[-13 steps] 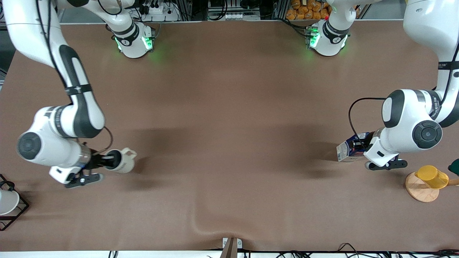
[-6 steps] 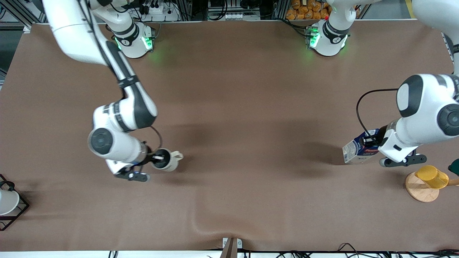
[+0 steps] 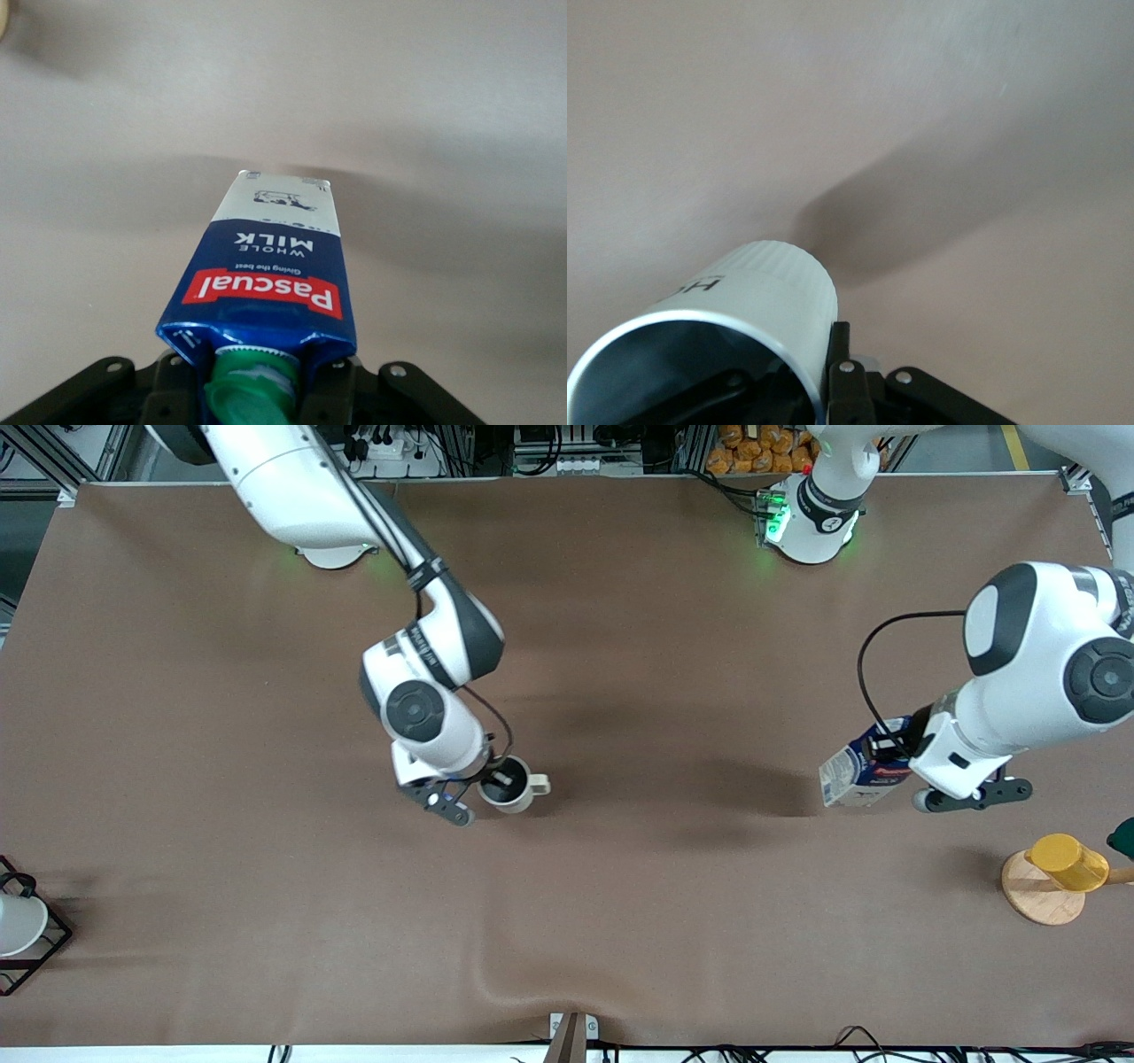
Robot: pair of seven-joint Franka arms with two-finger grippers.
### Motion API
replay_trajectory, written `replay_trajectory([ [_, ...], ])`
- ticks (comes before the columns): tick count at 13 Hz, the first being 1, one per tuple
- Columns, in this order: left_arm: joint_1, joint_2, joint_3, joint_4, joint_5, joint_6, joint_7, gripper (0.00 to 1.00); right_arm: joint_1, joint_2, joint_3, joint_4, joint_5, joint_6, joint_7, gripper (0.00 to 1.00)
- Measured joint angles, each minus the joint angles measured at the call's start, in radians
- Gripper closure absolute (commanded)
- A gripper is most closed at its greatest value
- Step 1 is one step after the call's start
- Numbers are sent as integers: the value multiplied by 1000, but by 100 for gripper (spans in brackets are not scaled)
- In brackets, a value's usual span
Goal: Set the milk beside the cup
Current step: 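Slide the mug toward the table middle with the right gripper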
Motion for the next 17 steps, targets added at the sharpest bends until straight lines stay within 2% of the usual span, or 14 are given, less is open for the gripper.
replay_trajectory([
  [4,-1,-32,-47,0,-16,-29,-41,64,116,6,-1,0,0,40,200,100],
  [12,-1,-53,-58,0,-17,-44,-43,64,148,80,-2,-1,1,78,231,100],
  [13,-1,-53,-59,0,-17,-44,-43,64,149,91,-2,-1,1,91,236,91],
  [14,-1,-53,-64,0,-18,-44,-43,64,148,96,-6,-1,1,99,237,42],
  [15,-1,-54,-70,0,-18,-44,-44,64,146,97,-11,0,1,101,237,0],
  [17,-1,-57,-86,0,-20,-45,-57,64,134,97,-17,8,1,102,236,0],
])
